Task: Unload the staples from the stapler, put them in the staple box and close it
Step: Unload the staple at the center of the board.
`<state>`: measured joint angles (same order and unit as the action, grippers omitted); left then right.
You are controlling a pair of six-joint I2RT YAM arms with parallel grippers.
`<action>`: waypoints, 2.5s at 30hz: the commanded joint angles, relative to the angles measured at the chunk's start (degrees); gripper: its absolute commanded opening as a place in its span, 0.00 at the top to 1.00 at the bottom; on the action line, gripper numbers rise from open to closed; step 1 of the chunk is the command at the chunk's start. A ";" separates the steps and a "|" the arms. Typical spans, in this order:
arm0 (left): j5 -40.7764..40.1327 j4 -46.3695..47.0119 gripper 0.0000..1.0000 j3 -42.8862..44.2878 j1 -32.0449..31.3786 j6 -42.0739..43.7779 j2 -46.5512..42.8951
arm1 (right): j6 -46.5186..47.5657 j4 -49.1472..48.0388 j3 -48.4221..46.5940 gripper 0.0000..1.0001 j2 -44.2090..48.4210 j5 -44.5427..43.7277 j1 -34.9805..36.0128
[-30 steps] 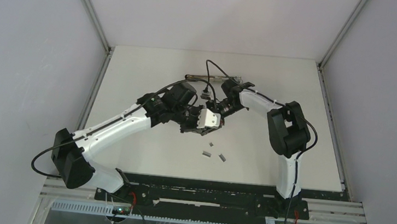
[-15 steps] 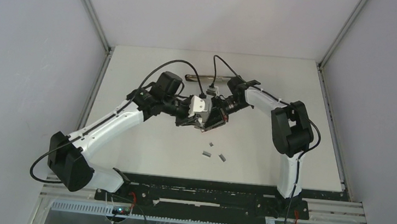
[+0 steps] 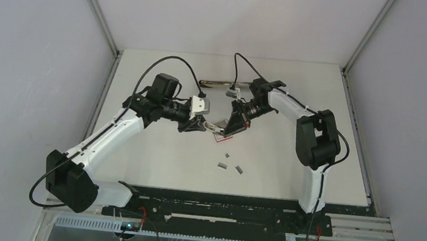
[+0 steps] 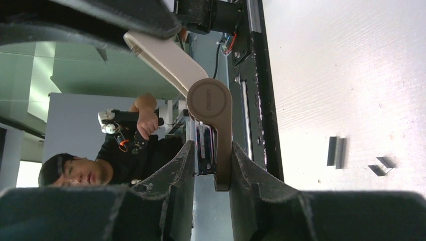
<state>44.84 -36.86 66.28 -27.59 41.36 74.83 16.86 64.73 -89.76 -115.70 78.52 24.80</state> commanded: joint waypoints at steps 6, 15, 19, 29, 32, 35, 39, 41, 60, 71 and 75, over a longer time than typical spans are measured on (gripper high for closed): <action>-5.20 1.52 0.87 -2.83 3.17 -0.26 -1.80 | 4.72 4.36 -2.47 0.91 6.66 2.68 0.53; -3.88 0.50 0.30 -0.57 3.21 -2.01 -2.76 | -0.15 0.09 -1.85 0.93 7.42 -4.30 0.54; -3.19 0.01 0.12 -0.91 3.16 -2.66 -3.90 | -0.69 -0.51 -2.00 0.93 7.33 -6.46 0.46; -0.95 -3.16 0.00 0.82 3.18 -5.29 -4.95 | -2.99 -5.53 -1.24 0.94 9.61 -20.66 0.77; 0.44 -3.76 0.00 1.59 3.16 -6.45 -4.89 | -2.11 -7.45 -0.35 0.95 11.09 -26.86 1.06; 0.30 -1.95 0.00 1.04 3.16 -8.98 -4.21 | -1.57 -10.32 1.41 0.96 12.54 -31.58 1.20; -0.15 1.71 0.00 1.16 3.17 -13.57 -1.27 | -0.64 -12.49 3.02 0.97 14.05 -33.58 1.79; -0.31 3.29 0.00 2.35 3.18 -16.61 0.41 | -0.15 -13.33 3.56 0.98 14.81 -35.06 2.56; 8.09 0.63 0.06 14.05 1.04 -26.43 17.39 | 4.32 -12.75 4.68 0.98 18.04 -33.00 7.34; 13.22 -5.24 0.11 17.98 -1.43 -23.10 23.50 | 5.47 -11.80 4.67 0.98 18.84 -31.77 8.08; 15.23 -8.26 0.14 18.22 -1.59 -20.26 24.69 | 6.34 -11.21 4.74 0.98 18.97 -31.32 8.09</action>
<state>55.66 -41.28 81.32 -28.25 17.37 99.02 21.82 54.13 -84.68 -99.83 45.06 32.49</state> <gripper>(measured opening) 0.873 0.255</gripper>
